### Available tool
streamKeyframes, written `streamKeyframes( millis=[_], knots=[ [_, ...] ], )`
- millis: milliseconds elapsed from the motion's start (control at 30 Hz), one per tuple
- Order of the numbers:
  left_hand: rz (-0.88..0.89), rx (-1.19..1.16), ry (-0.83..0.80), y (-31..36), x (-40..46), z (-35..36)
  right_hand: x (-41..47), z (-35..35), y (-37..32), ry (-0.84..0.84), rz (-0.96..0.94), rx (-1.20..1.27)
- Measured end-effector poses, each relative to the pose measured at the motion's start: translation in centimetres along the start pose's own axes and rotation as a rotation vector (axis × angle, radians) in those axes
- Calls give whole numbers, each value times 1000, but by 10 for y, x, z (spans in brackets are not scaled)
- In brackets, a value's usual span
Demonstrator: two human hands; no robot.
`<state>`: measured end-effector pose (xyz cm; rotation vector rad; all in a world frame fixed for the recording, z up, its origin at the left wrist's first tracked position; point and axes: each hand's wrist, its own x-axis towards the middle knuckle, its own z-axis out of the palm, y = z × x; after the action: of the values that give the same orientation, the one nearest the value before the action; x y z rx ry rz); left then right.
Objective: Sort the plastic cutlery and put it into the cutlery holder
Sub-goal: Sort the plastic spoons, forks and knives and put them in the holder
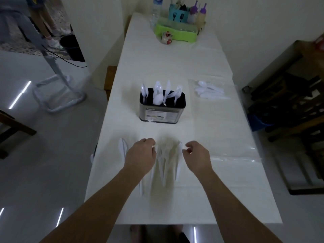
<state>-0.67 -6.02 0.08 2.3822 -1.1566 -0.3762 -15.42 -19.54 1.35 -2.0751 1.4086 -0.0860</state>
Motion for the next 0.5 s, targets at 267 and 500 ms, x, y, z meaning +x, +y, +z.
streamKeyframes(
  millis=[267, 500],
  knots=[
    [-77, 91, -175, 10, -29, 44, -24, 47, 36, -84, 228, -20],
    [-137, 108, -178, 19, -34, 67, -21, 62, 38, -40, 248, -37]
  ],
)
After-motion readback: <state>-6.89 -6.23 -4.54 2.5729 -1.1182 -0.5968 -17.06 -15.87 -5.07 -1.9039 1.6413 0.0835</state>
